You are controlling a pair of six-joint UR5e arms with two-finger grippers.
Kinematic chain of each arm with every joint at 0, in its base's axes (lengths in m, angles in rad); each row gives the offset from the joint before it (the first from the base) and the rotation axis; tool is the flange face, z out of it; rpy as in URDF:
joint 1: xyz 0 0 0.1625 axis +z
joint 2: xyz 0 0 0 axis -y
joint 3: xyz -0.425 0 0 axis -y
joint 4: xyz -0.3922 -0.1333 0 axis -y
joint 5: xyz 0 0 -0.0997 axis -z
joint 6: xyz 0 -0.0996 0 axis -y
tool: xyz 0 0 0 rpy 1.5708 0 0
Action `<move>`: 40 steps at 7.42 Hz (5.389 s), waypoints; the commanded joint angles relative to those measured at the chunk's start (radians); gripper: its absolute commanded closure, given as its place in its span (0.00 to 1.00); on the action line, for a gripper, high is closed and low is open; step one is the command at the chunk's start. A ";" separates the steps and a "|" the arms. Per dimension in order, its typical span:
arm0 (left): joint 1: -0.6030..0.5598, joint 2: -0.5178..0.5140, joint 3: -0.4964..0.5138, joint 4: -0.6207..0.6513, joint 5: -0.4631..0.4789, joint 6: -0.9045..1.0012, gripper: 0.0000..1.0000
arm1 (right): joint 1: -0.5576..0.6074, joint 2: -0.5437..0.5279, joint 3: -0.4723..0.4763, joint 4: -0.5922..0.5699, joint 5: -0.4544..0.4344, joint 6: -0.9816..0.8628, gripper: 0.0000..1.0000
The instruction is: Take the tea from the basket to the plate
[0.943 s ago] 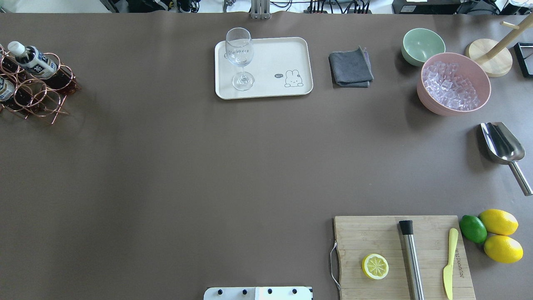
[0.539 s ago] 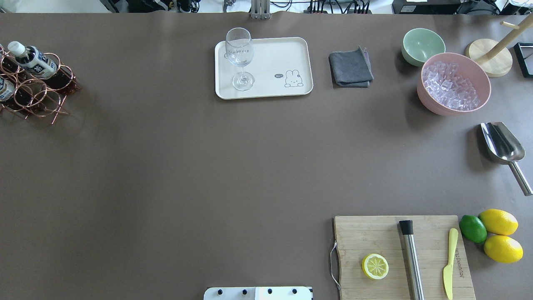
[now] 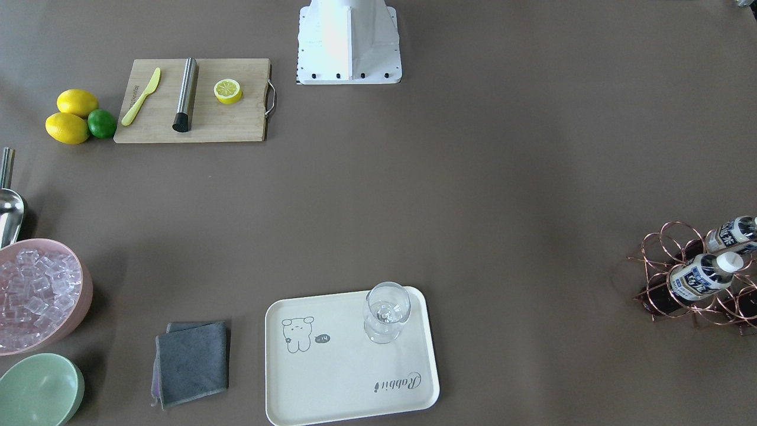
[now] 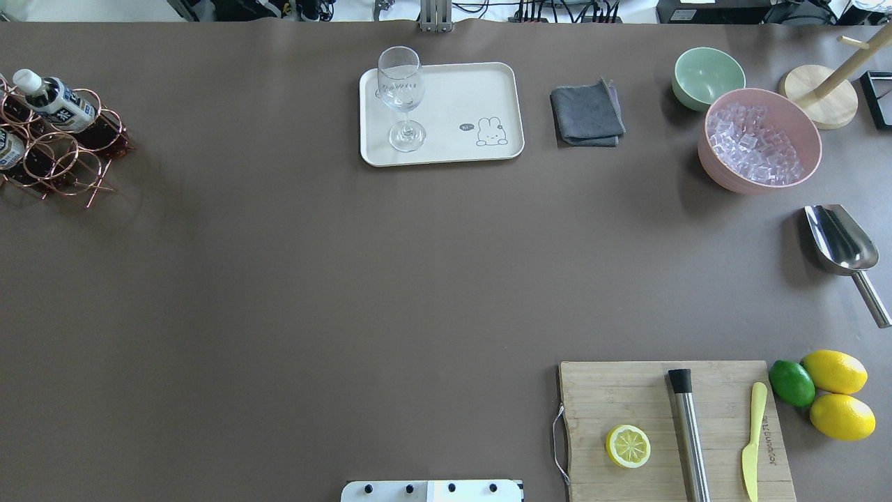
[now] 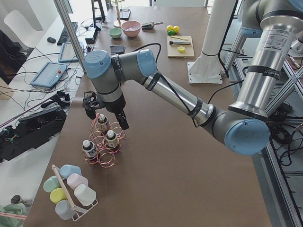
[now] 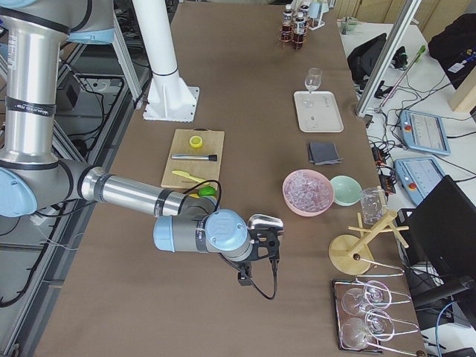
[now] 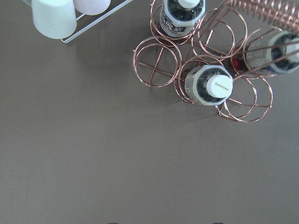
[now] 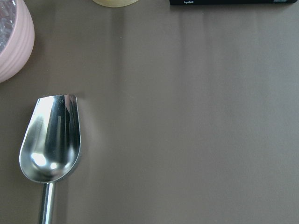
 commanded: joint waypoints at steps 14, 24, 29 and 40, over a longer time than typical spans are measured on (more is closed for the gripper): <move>0.163 -0.188 0.406 -0.425 -0.031 -1.181 0.07 | -0.074 0.025 0.064 0.130 0.019 -0.012 0.00; 0.190 -0.096 0.156 -0.366 -0.008 -1.151 1.00 | -0.420 0.434 0.151 0.353 0.095 0.447 0.02; 0.380 -0.178 -0.374 -0.074 -0.123 -1.758 1.00 | -0.732 0.425 0.142 0.977 -0.351 0.795 0.02; 0.870 -0.487 -0.388 -0.201 -0.025 -2.496 1.00 | -0.898 0.384 0.052 1.366 -0.552 0.783 0.01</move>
